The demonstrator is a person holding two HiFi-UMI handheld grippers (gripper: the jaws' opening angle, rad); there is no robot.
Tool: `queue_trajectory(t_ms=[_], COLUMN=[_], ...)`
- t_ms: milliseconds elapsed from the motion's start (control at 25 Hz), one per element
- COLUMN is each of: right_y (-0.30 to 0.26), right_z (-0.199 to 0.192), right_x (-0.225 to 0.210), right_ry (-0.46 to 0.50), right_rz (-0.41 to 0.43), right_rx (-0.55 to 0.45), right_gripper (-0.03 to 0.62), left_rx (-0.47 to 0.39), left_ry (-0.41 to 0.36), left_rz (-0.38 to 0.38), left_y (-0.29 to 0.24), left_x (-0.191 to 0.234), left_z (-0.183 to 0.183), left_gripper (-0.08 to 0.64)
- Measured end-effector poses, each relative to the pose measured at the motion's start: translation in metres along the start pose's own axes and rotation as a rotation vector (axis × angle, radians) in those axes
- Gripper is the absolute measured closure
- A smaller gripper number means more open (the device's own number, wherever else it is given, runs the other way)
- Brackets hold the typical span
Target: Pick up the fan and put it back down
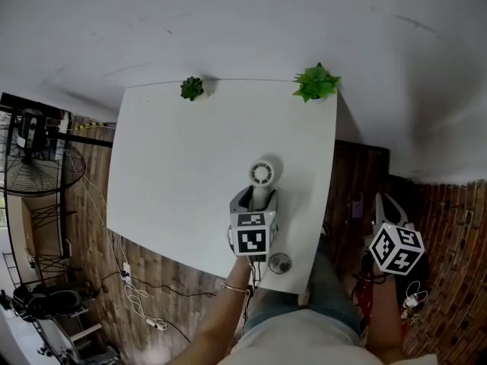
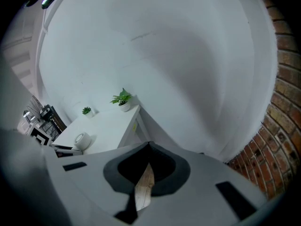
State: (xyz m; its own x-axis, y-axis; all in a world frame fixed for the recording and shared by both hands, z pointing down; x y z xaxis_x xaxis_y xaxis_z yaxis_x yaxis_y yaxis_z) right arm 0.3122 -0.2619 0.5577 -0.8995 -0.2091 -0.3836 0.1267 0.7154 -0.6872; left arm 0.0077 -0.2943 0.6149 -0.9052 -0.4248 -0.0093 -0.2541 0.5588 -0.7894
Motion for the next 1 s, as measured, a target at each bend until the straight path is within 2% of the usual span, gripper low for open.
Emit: queue_trajectory(t_ms=[320, 640, 800, 1000], right_y=[-0.001, -0.007, -0.005, 0.001], right_z=[0.001, -0.004, -0.002, 0.004], right_x=[-0.002, 0.001, 0.005, 0.007], right_ry=[-0.003, 0.006, 0.019, 0.036], right_rz=[-0.009, 0.003, 0.01, 0.013], right_rx=[0.002, 0.017, 0.013, -0.001], right_gripper=[0.591, 0.591, 0.591, 0.591], left_rx=[0.023, 0.023, 0.006, -0.037], left_ry=[-0.012, -0.037, -0.02, -0.035], left_rz=[0.018, -0.003, -0.006, 0.006], left_y=[0.0, -0.002, 0.0, 0.007], left_x=[0.006, 0.005, 0.006, 0.006], left_z=[0.0, 0.001, 0.002, 0.011], left_gripper=[0.365, 0.368, 0.37, 0.371])
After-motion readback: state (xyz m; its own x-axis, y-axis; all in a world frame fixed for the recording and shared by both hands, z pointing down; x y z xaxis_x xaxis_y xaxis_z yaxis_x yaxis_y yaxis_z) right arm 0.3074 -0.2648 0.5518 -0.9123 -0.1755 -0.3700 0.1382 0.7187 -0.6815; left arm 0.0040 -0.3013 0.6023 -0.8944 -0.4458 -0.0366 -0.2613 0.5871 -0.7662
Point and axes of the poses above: the fingertips, and each gripper's own axes: y backward along the fingers, x to its left, z out of its top, the point moved 3 cm from there along y, backward along the fingers, and after that the axes turned 13 degrees about -y, right-handed, at the moved point
